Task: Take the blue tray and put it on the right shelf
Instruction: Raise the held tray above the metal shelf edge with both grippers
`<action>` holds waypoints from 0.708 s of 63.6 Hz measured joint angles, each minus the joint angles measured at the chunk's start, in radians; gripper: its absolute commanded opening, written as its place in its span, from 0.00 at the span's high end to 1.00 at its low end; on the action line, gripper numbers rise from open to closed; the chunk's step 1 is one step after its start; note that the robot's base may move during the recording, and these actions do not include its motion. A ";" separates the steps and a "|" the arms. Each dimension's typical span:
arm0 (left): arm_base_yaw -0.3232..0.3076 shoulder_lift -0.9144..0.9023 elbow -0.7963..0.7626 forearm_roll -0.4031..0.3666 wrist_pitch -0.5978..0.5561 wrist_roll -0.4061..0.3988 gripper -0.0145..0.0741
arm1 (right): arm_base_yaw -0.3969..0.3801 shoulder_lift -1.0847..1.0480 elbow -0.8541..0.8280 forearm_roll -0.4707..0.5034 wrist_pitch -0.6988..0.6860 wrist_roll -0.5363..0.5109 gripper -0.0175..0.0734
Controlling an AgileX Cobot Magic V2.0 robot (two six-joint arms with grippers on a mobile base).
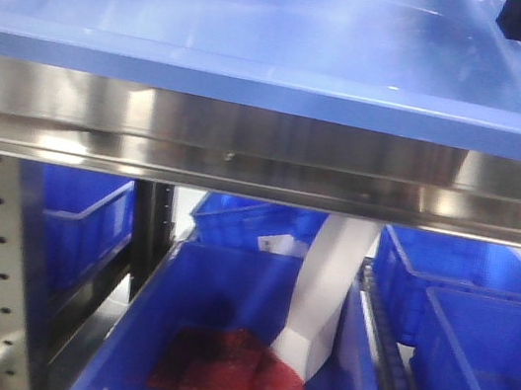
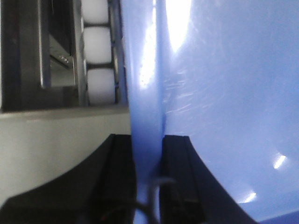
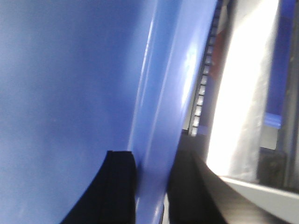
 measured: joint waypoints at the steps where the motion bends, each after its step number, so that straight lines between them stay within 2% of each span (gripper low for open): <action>1: 0.000 0.000 0.000 0.000 0.000 0.000 0.89 | 0.000 0.000 0.000 0.000 0.000 0.000 0.75; 45: 0.000 0.000 0.000 -0.002 0.000 0.000 0.89 | 0.000 0.000 0.000 -0.001 0.000 0.000 0.75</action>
